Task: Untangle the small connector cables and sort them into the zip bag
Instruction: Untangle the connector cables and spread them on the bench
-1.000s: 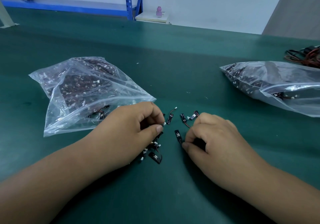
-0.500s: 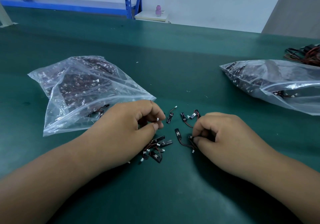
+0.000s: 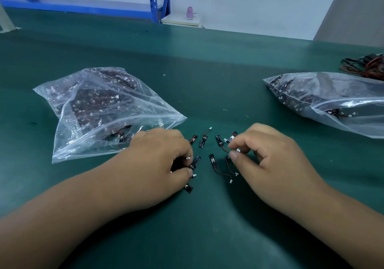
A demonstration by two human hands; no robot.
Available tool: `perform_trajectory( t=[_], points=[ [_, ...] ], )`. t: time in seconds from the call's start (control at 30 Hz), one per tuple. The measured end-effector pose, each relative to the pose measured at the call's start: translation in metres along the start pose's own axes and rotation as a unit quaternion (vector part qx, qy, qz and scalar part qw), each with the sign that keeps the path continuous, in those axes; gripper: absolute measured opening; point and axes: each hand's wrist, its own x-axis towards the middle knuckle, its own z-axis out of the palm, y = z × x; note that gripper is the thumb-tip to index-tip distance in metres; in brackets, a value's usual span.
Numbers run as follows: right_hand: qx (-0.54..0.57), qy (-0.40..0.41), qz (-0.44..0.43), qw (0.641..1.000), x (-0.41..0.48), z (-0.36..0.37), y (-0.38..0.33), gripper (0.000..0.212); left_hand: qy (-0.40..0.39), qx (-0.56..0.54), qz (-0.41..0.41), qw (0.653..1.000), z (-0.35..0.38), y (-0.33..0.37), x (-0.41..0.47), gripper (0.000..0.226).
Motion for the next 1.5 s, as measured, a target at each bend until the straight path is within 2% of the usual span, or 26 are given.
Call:
perform_trajectory(
  t=[0.1,0.17,0.47,0.57,0.67,0.8,0.9,1.07,1.23,1.37,1.5],
  points=[
    [-0.016,-0.040,-0.046,0.998,-0.004,0.001,-0.007,0.029,0.025,-0.006,0.024,0.999,0.001,0.002,-0.001,0.014],
    [-0.018,-0.055,-0.067,0.996,-0.005,0.002,-0.012,0.038,0.041,-0.013,0.039,0.998,0.000,0.005,-0.001,0.013],
    [0.009,-0.047,-0.083,0.995,-0.005,0.014,-0.024,0.019,0.053,-0.032,0.069,0.996,0.003,0.011,-0.002,0.009],
    [0.042,-0.030,-0.075,0.996,-0.005,0.013,-0.023,0.019,0.040,-0.042,0.069,0.996,0.003,0.010,-0.001,0.011],
    [0.120,-0.020,-0.049,0.991,-0.003,0.009,-0.022,0.023,0.032,-0.047,0.061,0.997,0.001,0.009,-0.001,0.015],
    [0.266,-0.012,0.022,0.964,0.000,0.001,-0.018,0.023,0.021,-0.063,0.054,0.996,-0.001,0.006,-0.002,0.014],
    [0.310,0.000,0.065,0.948,0.005,-0.005,-0.010,0.023,0.012,-0.062,0.052,0.997,-0.003,0.004,-0.002,0.012],
    [0.261,0.029,0.108,0.959,0.017,-0.014,0.011,0.021,0.020,-0.042,0.051,0.998,-0.004,0.002,-0.003,0.004],
    [0.207,-0.010,0.143,0.968,0.022,-0.013,0.026,0.026,0.033,-0.054,0.045,0.997,-0.004,0.002,-0.002,0.004],
    [0.172,-0.012,0.134,0.976,0.020,-0.008,0.030,0.035,0.041,-0.086,0.027,0.995,-0.002,0.000,-0.001,0.012],
    [0.182,-0.002,0.133,0.974,0.020,-0.007,0.031,0.036,0.051,-0.091,0.019,0.994,-0.001,-0.001,-0.001,0.011]
  ],
)
